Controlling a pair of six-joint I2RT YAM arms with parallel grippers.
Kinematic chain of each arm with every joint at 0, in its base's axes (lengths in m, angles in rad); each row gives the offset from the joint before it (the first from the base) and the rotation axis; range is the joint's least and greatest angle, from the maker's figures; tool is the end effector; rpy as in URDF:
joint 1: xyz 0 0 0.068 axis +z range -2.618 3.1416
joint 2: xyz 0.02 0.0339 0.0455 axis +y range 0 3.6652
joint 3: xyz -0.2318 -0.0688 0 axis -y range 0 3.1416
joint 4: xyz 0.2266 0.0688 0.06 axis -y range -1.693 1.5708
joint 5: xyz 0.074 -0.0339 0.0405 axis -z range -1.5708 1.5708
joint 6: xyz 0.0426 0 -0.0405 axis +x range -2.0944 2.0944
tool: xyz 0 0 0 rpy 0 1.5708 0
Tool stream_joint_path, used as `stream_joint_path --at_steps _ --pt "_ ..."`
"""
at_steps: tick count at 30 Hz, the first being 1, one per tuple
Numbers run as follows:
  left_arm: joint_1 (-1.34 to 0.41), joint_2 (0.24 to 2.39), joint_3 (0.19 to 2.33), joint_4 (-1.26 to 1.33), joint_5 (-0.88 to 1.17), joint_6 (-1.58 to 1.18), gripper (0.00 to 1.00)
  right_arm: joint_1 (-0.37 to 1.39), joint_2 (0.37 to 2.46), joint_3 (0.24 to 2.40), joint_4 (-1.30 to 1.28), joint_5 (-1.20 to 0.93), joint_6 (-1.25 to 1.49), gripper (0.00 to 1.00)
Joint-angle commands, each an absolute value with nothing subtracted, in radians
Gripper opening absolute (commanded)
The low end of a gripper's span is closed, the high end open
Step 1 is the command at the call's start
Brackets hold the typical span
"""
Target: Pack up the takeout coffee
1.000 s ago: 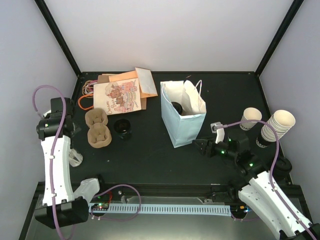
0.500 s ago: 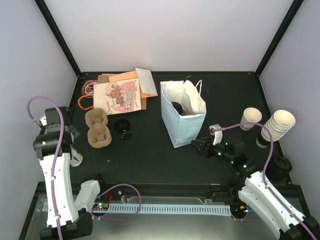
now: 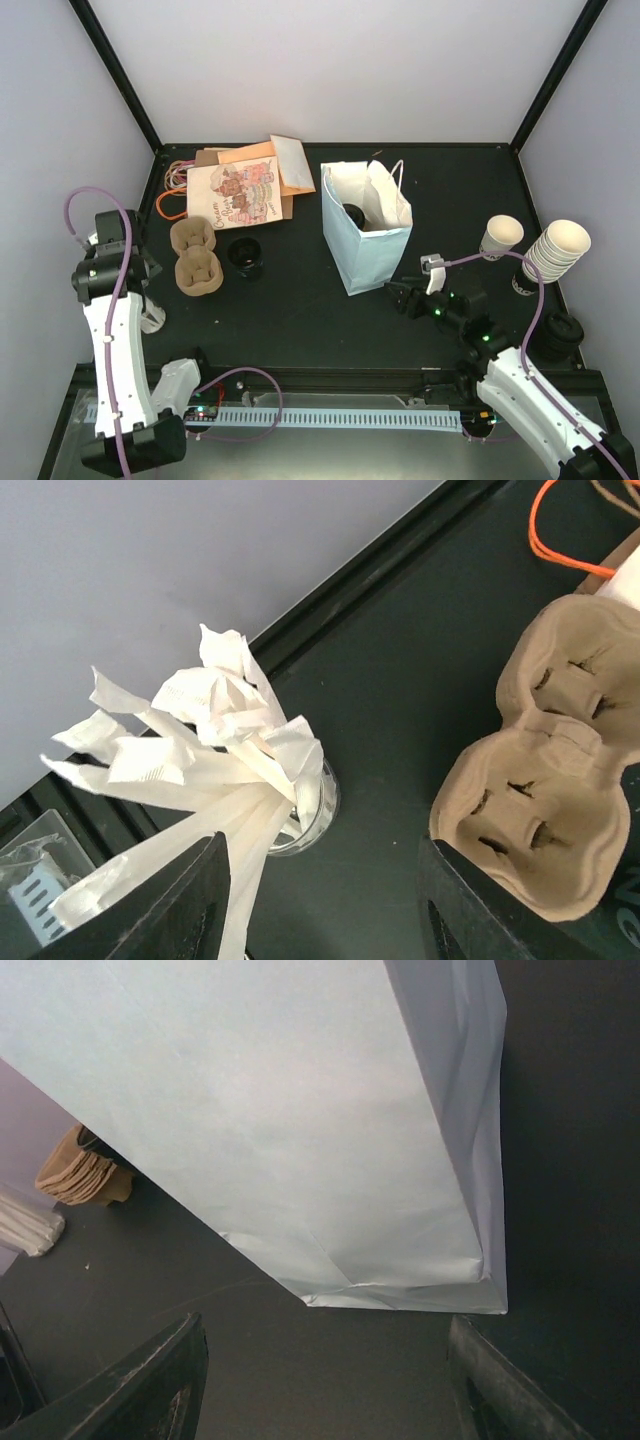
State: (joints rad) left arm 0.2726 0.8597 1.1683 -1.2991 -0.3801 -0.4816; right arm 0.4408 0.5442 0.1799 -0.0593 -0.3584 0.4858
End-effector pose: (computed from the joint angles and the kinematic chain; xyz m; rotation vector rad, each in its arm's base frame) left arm 0.1196 0.0499 0.3201 -1.0540 2.2713 0.4004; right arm 0.1371 0.0812 0.1620 -0.1966 2.0854 0.9378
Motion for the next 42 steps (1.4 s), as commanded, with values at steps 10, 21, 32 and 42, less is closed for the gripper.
stream_joint_path --at_steps 10,21,32,42 --pt "0.329 0.984 1.212 -1.263 -0.428 -0.466 0.42 0.452 0.513 0.172 -0.018 -0.33 0.491 0.69" --pt "0.338 1.039 1.213 -1.238 -0.41 -0.473 0.38 0.456 0.525 0.179 -0.021 -0.338 0.488 0.69" --pt "0.339 1.061 1.193 -1.216 -0.387 -0.492 0.02 0.456 0.518 0.199 -0.06 -0.329 0.488 0.69" --pt "0.34 1.092 1.347 -1.395 -0.411 -0.523 0.02 0.456 0.488 0.228 -0.123 -0.303 0.482 0.69"
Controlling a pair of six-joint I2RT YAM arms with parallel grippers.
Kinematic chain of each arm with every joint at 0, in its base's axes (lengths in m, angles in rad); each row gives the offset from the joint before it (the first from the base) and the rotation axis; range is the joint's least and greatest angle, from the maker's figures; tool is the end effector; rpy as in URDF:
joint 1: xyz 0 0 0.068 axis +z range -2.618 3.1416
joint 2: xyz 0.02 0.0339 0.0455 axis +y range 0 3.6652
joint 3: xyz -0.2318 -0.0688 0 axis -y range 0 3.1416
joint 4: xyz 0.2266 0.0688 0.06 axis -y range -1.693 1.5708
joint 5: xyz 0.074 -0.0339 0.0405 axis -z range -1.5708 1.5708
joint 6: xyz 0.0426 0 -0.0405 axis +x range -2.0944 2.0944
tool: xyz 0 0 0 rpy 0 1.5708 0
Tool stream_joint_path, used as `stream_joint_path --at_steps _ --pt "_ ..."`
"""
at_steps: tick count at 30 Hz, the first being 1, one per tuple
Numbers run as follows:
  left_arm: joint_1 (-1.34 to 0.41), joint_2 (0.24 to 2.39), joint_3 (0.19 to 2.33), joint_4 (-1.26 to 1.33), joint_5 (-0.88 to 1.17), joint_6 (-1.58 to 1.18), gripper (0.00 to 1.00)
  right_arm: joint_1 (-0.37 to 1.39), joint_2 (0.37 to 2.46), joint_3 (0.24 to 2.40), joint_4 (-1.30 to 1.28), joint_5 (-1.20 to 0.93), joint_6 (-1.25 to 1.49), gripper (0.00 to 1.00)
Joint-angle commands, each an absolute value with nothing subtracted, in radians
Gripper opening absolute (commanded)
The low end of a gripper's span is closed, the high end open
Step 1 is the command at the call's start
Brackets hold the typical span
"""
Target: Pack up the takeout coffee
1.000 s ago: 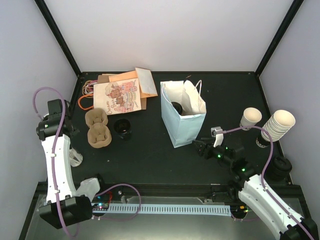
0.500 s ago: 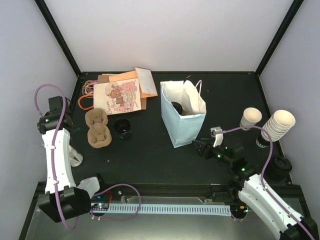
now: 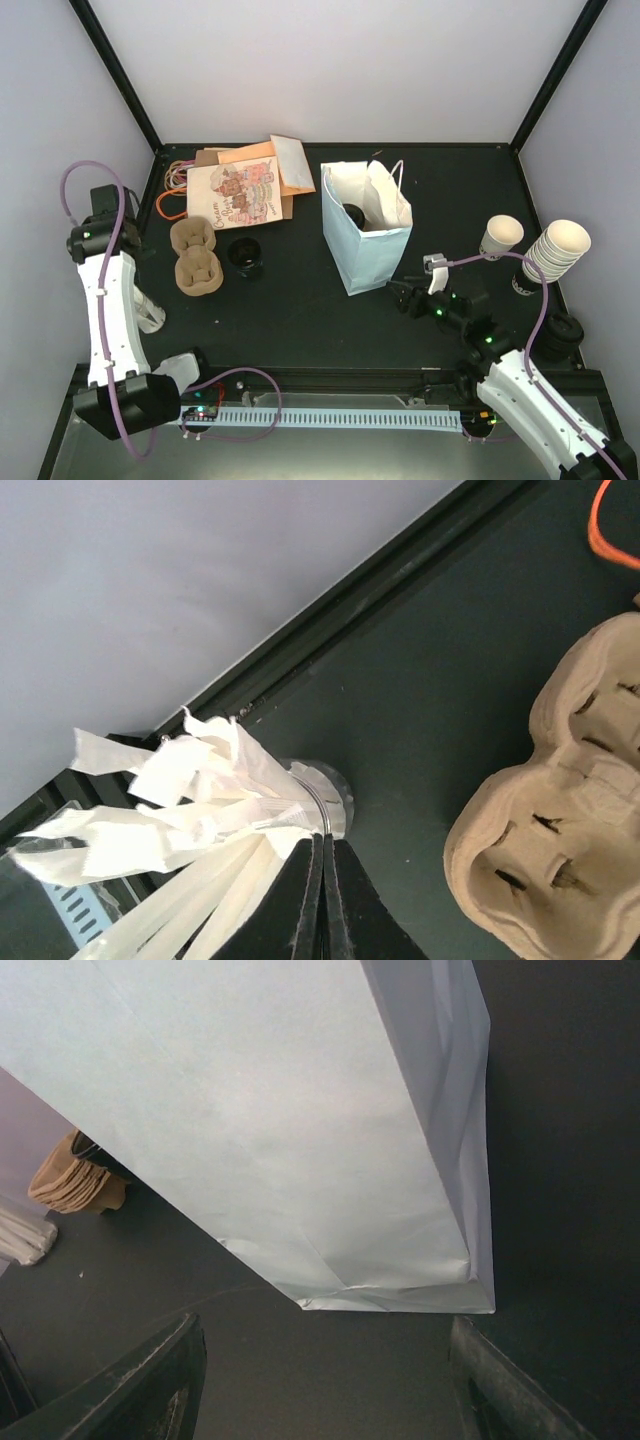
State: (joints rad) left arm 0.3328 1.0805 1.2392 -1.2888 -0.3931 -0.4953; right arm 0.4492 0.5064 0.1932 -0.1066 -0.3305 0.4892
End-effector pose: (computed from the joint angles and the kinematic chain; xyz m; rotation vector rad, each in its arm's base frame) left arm 0.1586 0.0721 0.3105 -1.1674 2.3643 0.4749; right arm 0.1343 0.0801 0.1666 -0.1832 2.0816 0.9185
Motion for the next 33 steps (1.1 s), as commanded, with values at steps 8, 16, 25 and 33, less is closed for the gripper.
stream_joint_path --at_steps 8,16,25,33 --pt "0.338 1.096 1.589 -1.518 -0.36 -0.513 0.02 0.456 0.497 0.242 -0.14 -0.285 0.478 0.69" --pt "0.334 1.067 1.821 -1.545 -0.217 -0.536 0.02 0.456 0.546 0.262 -0.148 -0.278 0.472 0.69" --pt "0.334 0.996 2.102 -1.446 -0.039 -0.58 0.02 0.456 0.577 0.283 -0.158 -0.271 0.465 0.69" --pt "0.335 1.0 2.105 -1.425 0.152 -0.557 0.01 0.455 0.603 0.298 -0.159 -0.251 0.463 0.69"
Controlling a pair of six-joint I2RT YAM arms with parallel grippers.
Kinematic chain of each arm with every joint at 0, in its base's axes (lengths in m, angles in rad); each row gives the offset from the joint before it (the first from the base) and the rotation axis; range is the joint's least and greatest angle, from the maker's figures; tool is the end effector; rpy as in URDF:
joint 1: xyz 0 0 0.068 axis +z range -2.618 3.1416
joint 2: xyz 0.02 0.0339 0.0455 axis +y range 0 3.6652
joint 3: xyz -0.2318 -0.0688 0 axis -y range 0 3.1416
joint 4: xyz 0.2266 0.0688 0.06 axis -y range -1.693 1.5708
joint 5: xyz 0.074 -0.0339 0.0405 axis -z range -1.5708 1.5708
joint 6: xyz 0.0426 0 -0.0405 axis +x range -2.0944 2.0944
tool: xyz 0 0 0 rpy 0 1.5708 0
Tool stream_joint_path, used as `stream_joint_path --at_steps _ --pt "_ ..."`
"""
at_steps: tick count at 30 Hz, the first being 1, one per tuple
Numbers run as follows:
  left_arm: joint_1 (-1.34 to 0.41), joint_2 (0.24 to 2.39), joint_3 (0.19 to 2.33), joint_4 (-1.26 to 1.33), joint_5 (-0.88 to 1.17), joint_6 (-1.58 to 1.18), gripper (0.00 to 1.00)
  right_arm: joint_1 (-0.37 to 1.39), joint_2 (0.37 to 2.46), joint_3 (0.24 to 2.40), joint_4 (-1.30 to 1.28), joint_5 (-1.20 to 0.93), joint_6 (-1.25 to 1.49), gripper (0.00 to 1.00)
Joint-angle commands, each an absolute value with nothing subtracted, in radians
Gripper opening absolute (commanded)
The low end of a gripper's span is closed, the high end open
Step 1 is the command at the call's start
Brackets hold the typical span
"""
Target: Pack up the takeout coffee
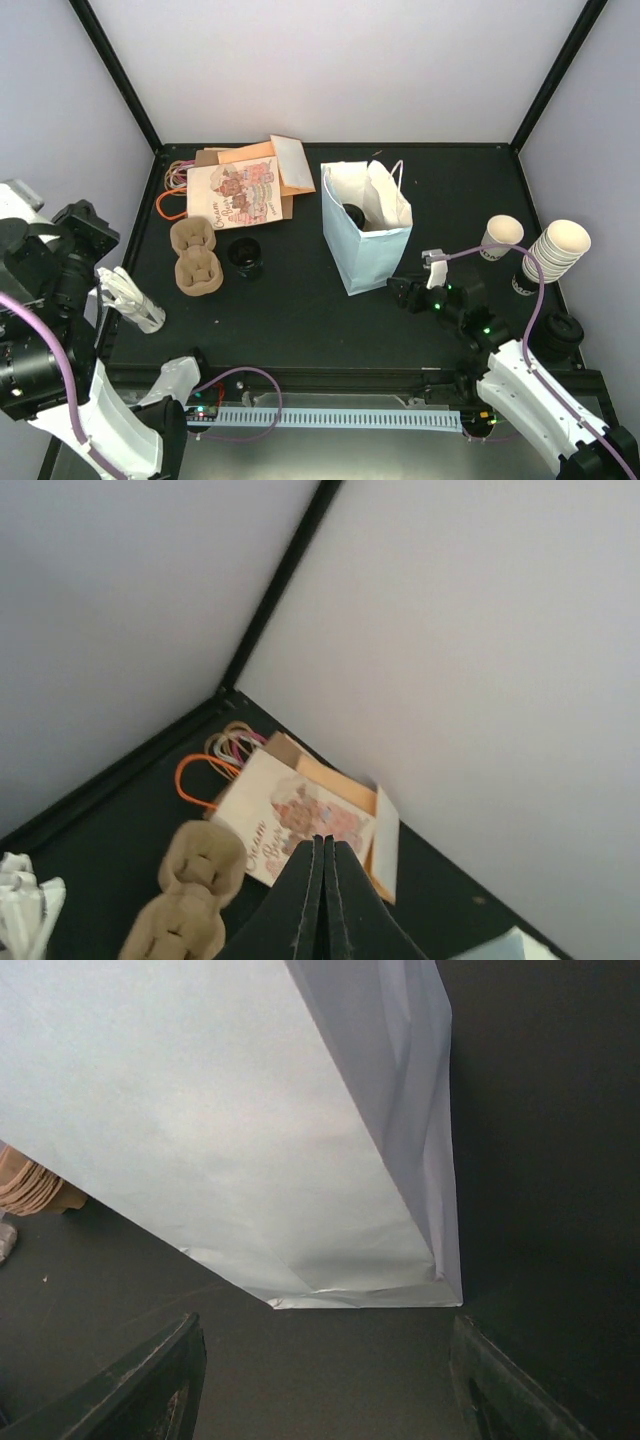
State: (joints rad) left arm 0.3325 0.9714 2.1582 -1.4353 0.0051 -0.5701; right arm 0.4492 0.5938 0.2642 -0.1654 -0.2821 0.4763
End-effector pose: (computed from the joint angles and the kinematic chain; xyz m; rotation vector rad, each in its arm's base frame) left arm 0.0299 0.0101 0.5088 -0.7917 1.6418 -0.1727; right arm 0.1415 0.0814 0.1720 -0.1530 2.1532 0.8461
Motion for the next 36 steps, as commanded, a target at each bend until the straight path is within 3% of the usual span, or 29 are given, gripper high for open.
stream_joint_path --at_steps 1,5,7,24,26,28,30,36 --pt "0.335 1.0 2.073 -1.403 0.211 -0.532 0.02 0.456 0.604 0.301 -0.163 -0.248 0.461 0.7" --pt "0.335 0.949 1.783 -1.168 0.69 -0.54 0.02 0.456 0.6 0.305 -0.157 -0.24 0.463 0.69" --pt "0.333 0.926 1.688 -1.083 0.791 -0.574 0.01 0.456 0.598 0.307 -0.154 -0.243 0.466 0.7" --pt "0.333 0.832 1.459 -1.237 0.248 -0.489 0.04 0.456 0.58 0.4 -0.219 -0.378 0.373 0.71" --pt "0.333 0.839 1.457 -1.282 0.104 -0.458 0.13 0.455 0.586 0.403 -0.219 -0.378 0.37 0.71" --pt "0.333 0.838 1.427 -1.298 -0.009 -0.444 0.41 0.456 0.595 0.405 -0.217 -0.386 0.37 0.71" --pt "0.333 0.832 1.378 -1.288 -0.065 -0.437 0.59 0.456 0.608 0.413 -0.225 -0.391 0.369 0.71" --pt "0.333 0.817 1.232 -1.214 -0.156 -0.453 0.87 0.456 0.617 0.436 -0.263 -0.376 0.358 0.71"
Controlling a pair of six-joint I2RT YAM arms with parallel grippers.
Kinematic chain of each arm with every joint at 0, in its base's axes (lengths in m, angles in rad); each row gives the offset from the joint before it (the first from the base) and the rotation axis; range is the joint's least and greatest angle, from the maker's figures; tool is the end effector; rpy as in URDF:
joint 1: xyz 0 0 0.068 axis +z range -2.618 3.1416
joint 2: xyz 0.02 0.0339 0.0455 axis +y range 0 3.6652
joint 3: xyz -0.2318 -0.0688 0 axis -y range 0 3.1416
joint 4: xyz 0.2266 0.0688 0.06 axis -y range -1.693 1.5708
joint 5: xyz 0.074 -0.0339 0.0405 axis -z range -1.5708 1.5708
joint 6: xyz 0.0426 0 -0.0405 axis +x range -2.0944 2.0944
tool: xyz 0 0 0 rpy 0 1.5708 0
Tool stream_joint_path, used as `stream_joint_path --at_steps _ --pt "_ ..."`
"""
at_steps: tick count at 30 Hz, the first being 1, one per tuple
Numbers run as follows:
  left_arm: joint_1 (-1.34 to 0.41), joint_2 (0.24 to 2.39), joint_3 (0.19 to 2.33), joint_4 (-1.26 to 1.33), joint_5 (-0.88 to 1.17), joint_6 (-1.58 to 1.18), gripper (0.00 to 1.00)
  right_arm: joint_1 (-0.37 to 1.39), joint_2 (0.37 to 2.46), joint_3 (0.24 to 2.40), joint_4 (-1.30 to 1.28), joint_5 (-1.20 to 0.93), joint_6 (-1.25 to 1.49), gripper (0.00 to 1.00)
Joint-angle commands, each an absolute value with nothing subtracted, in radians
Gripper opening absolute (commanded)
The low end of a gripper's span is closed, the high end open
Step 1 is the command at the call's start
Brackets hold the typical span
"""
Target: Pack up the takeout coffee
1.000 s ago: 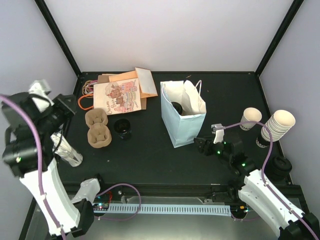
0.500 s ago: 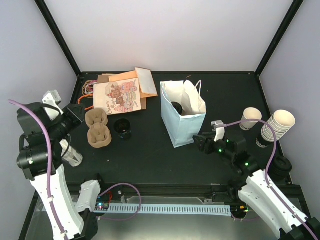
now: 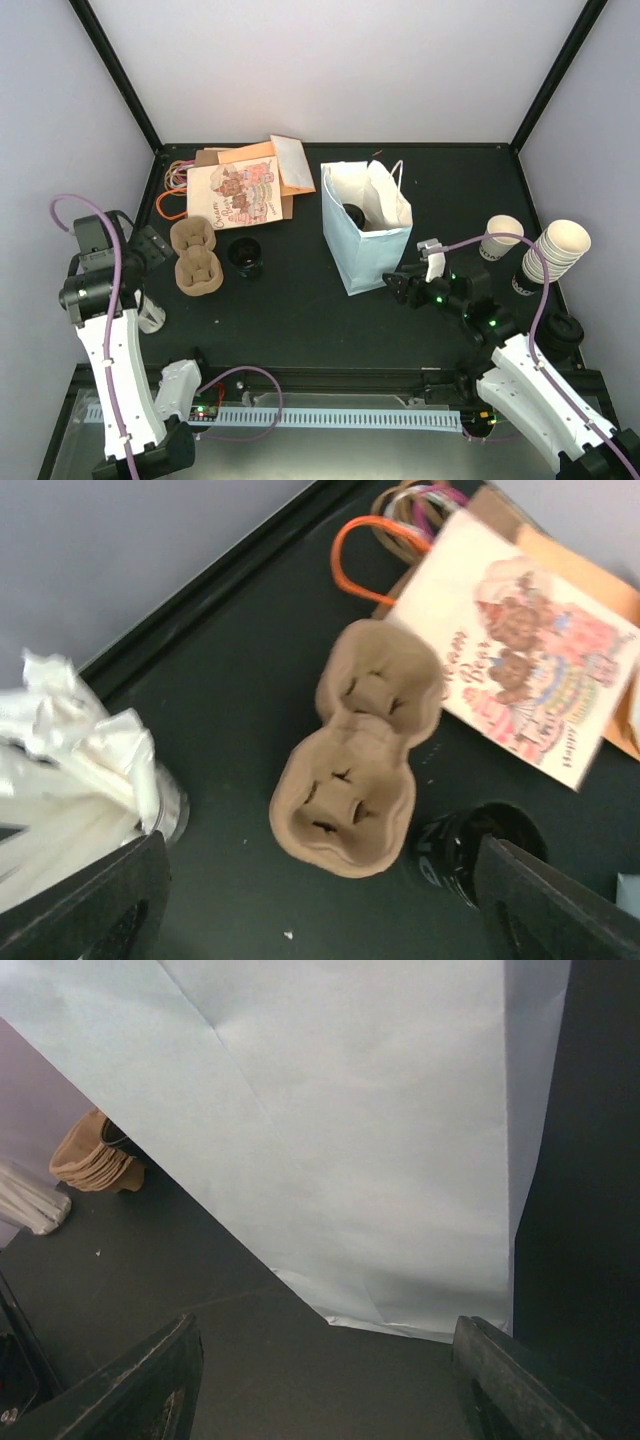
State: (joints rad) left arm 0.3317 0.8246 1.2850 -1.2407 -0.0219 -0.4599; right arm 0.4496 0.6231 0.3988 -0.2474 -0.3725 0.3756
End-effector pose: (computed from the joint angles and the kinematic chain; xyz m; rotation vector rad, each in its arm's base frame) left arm 0.1149 0.0406 0.3561 -0.9164 2.1652 -0.0371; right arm 0.1439 0.0867 0.2052 -0.3219 2.1028 0.8838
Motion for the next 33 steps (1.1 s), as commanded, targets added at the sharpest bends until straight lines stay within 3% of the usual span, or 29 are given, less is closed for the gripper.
stream_joint_path --at_steps 1,10,14,20,26,33 --pt "0.333 0.831 1.223 -1.216 -0.183 -0.461 0.88 0.456 0.617 0.436 -0.262 -0.378 0.361 0.71" --pt "0.219 0.992 1.244 -1.37 -0.49 -0.623 0.84 0.456 0.677 0.459 -0.269 -0.383 0.352 0.71" --pt "0.196 0.987 1.193 -1.338 -0.514 -0.649 0.82 0.456 0.713 0.493 -0.291 -0.401 0.347 0.7" --pt "0.192 1.007 1.184 -1.353 -0.561 -0.658 0.71 0.455 0.731 0.509 -0.296 -0.405 0.342 0.7" --pt "0.192 0.989 1.155 -1.289 -0.579 -0.609 0.71 0.456 0.754 0.521 -0.302 -0.42 0.341 0.7" --pt "0.193 1.006 1.166 -1.261 -0.59 -0.617 0.59 0.456 0.756 0.526 -0.309 -0.425 0.338 0.7"
